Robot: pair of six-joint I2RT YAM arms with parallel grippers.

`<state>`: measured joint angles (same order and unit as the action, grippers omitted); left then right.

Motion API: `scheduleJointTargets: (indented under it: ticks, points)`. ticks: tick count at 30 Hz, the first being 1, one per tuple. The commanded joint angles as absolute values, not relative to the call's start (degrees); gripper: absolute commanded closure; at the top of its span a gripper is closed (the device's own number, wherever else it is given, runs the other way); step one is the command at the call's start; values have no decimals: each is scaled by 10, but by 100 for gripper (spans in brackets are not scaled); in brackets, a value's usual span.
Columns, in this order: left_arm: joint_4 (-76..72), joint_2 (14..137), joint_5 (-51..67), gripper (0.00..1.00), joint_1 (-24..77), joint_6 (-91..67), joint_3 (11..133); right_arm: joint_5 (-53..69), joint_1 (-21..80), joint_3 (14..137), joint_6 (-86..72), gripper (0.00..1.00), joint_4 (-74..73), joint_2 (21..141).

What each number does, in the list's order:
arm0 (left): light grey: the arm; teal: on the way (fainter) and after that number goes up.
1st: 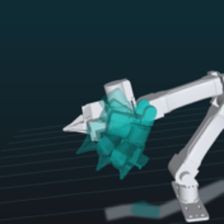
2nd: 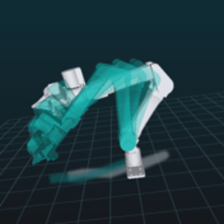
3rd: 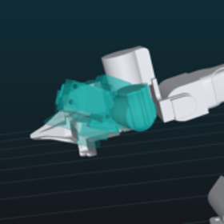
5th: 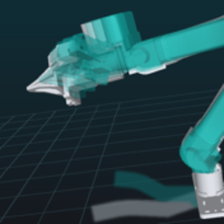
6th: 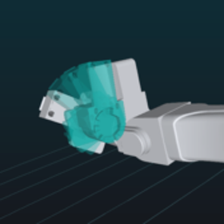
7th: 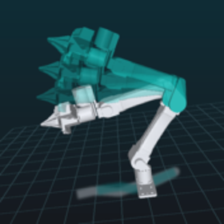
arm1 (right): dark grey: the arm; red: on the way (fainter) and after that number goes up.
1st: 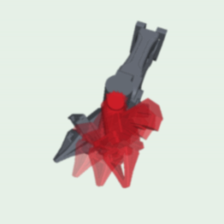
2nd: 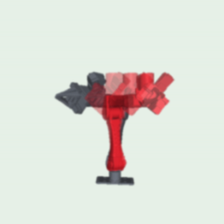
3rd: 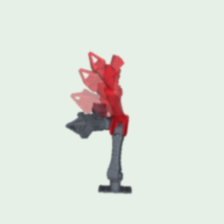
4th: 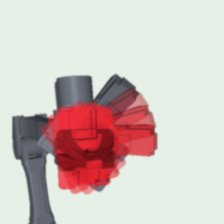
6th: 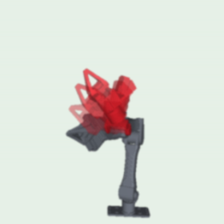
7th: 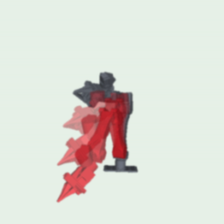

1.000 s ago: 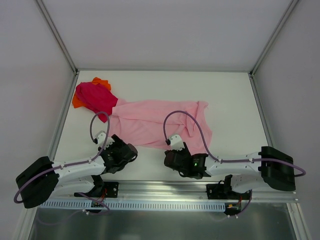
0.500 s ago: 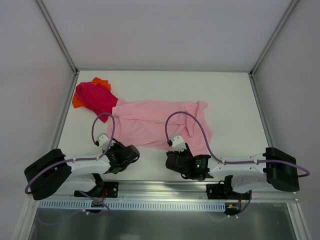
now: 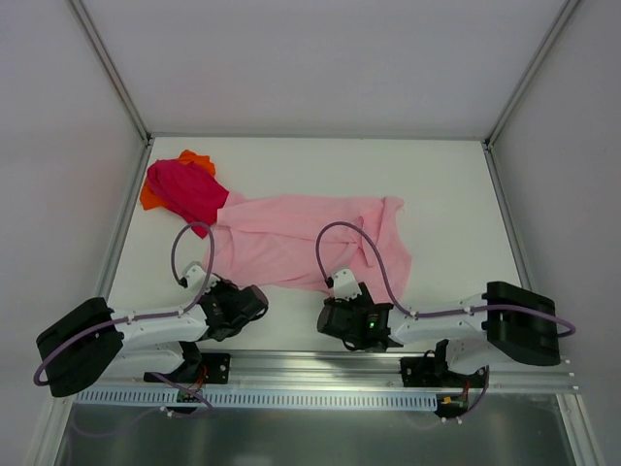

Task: Fold and stack the t-shirts
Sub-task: Grap the side of the flattened tshirt closest away from the robot with both arms

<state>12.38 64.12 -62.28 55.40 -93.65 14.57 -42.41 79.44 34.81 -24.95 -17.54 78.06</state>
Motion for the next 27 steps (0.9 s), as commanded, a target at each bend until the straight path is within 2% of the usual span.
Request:
scheduleJointTargets:
  ticks: [1, 5, 11, 13, 14, 17, 23, 27]
  points:
    - [161, 621, -668, 100, 563, -955, 143, -461, 797, 357, -267, 41, -140, 823]
    - [196, 612, -673, 100, 567, -970, 144, -463, 797, 374, -272, 41, -139, 884]
    - [216, 590, -682, 100, 572, -976, 146, -461, 797, 378, -267, 43, -127, 896]
    - [221, 585, -683, 100, 575, -973, 147, -461, 797, 385, -262, 55, -130, 896]
    - [222, 582, -685, 100, 577, -973, 148, -461, 797, 387, -260, 71, -131, 898]
    - [230, 579, -688, 100, 578, -969, 152, -461, 797, 400, -261, 99, -139, 910]
    - [238, 591, -694, 100, 579, -964, 168, -465, 797, 428, -245, 99, -163, 898]
    - [243, 594, -700, 100, 584, -954, 182, -491, 798, 453, -223, 99, -201, 842]
